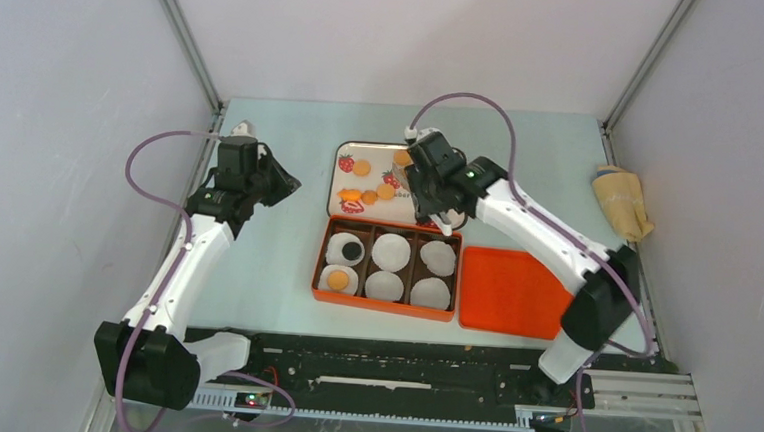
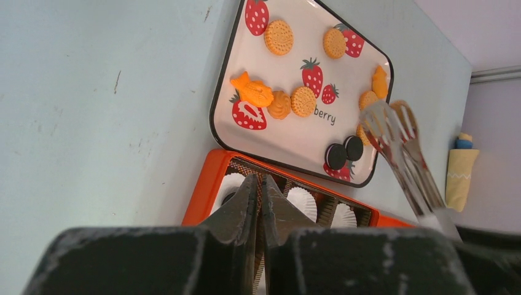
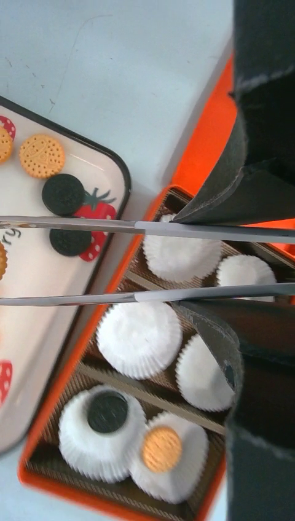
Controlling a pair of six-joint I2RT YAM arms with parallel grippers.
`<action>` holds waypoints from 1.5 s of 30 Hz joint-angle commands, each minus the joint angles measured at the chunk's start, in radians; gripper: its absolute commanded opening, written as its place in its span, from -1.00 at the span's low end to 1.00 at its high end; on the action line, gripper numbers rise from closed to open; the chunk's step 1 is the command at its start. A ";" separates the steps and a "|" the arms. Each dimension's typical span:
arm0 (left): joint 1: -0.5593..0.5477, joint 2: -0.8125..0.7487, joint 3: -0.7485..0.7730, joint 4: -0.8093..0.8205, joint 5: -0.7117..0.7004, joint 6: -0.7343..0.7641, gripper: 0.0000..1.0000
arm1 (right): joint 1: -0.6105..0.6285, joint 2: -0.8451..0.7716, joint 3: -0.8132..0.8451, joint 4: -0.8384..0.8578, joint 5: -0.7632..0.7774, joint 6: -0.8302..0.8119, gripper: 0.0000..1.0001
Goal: Pack the cookies
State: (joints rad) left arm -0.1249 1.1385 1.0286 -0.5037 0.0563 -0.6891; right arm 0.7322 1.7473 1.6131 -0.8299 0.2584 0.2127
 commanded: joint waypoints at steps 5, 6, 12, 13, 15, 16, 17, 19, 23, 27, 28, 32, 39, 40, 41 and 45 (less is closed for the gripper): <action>-0.008 -0.016 0.048 0.005 0.002 0.005 -0.80 | 0.211 -0.301 -0.177 -0.061 0.052 0.078 -0.62; -0.008 -0.016 0.048 0.005 0.001 0.005 -0.80 | 0.241 -0.317 -0.198 -0.068 0.052 0.093 -0.62; -0.017 -0.017 0.050 0.006 -0.001 0.001 -0.80 | 0.370 -0.326 -0.274 -0.122 0.073 0.183 -0.62; -0.019 -0.017 0.050 0.005 -0.001 0.002 -0.81 | 0.376 -0.315 -0.279 -0.123 0.076 0.184 -0.62; -0.021 -0.021 0.051 0.001 -0.003 0.001 -0.81 | 0.378 -0.296 -0.281 -0.124 0.081 0.186 -0.62; -0.021 -0.024 0.051 -0.001 -0.004 0.001 -0.81 | 0.380 -0.286 -0.283 -0.122 0.084 0.187 -0.61; -0.021 -0.029 0.051 -0.003 -0.008 0.003 -0.81 | 0.379 -0.277 -0.285 -0.119 0.090 0.185 -0.61; -0.021 -0.037 0.050 -0.004 -0.013 0.006 -0.80 | 0.378 -0.259 -0.286 -0.110 0.114 0.184 -0.59; -0.022 -0.042 0.053 -0.006 -0.017 0.012 -0.79 | 0.370 -0.235 -0.286 -0.087 0.130 0.172 -0.35; -0.021 -0.033 0.056 -0.009 -0.015 0.018 -0.78 | 0.368 -0.227 -0.286 -0.082 0.128 0.171 0.13; -0.022 -0.033 0.056 -0.009 -0.013 0.019 -0.78 | 0.369 -0.228 -0.286 -0.083 0.127 0.169 0.18; -0.022 -0.027 0.057 -0.006 -0.014 0.020 -0.77 | 0.369 -0.243 -0.285 -0.079 0.131 0.163 0.32; -0.022 -0.020 0.064 -0.004 -0.006 0.022 -0.77 | 0.361 -0.314 -0.265 -0.057 0.149 0.144 0.24; -0.022 -0.019 0.064 -0.003 -0.005 0.021 -0.77 | 0.348 -0.319 -0.265 -0.054 0.133 0.135 0.28; -0.022 -0.019 0.065 -0.001 -0.002 0.020 -0.77 | 0.331 -0.313 -0.265 -0.056 0.118 0.132 0.34; -0.022 -0.018 0.067 -0.002 0.002 0.020 -0.76 | 0.293 -0.266 -0.300 -0.069 0.080 0.132 0.51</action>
State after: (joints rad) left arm -0.1402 1.1278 1.0286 -0.5194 0.0559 -0.6888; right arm 1.0580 1.4647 1.3212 -0.9161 0.3599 0.3565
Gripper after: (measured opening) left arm 0.115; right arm 0.706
